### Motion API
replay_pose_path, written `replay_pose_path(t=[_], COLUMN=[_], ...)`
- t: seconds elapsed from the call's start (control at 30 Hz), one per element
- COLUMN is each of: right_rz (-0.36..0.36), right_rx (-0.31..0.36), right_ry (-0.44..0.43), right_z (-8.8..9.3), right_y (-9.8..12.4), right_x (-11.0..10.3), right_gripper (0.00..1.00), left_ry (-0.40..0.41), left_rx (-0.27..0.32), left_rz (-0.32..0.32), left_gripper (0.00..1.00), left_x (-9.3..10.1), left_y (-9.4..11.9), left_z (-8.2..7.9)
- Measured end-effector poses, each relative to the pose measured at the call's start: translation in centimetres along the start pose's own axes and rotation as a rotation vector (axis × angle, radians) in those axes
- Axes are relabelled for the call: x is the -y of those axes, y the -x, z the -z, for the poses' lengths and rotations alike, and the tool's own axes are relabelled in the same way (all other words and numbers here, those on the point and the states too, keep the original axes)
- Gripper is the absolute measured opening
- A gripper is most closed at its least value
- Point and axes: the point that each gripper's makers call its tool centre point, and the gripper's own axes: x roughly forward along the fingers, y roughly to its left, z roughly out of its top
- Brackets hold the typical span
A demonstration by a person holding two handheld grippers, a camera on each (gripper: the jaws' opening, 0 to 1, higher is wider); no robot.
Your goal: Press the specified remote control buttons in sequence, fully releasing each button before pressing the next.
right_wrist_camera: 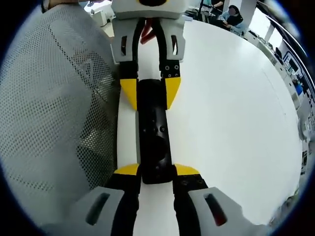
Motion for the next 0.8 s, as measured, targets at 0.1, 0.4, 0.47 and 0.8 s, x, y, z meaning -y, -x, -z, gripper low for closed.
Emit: replay_pose_path(t=[0.1, 0.4, 0.47, 0.8], right_rz=[-0.011, -0.03, -0.028, -0.013], right_rx=[-0.007, -0.03, -0.018, -0.039], right_ry=[0.001, 0.053, 0.039, 0.04], right_z=[-0.12, -0.03, -0.03, -0.21], right_y=[-0.08, -0.02, -0.02, -0.13], right_x=[0.06, -0.09, -0.07, -0.14], right_gripper=[0.24, 0.25, 0.25, 0.24], left_ry=[0.0, -0.016, -0.015, 0.084], left_rx=[0.002, -0.028, -0.02, 0.04], left_rz=[-0.009, -0.05, -0.058, -0.044], left_gripper=[0.25, 0.26, 0.27, 0.26], left_x=[0.01, 0.04, 0.05, -0.31], left_y=[-0.02, -0.13, -0.15, -0.11], left_z=[0.02, 0.07, 0.14, -0.1])
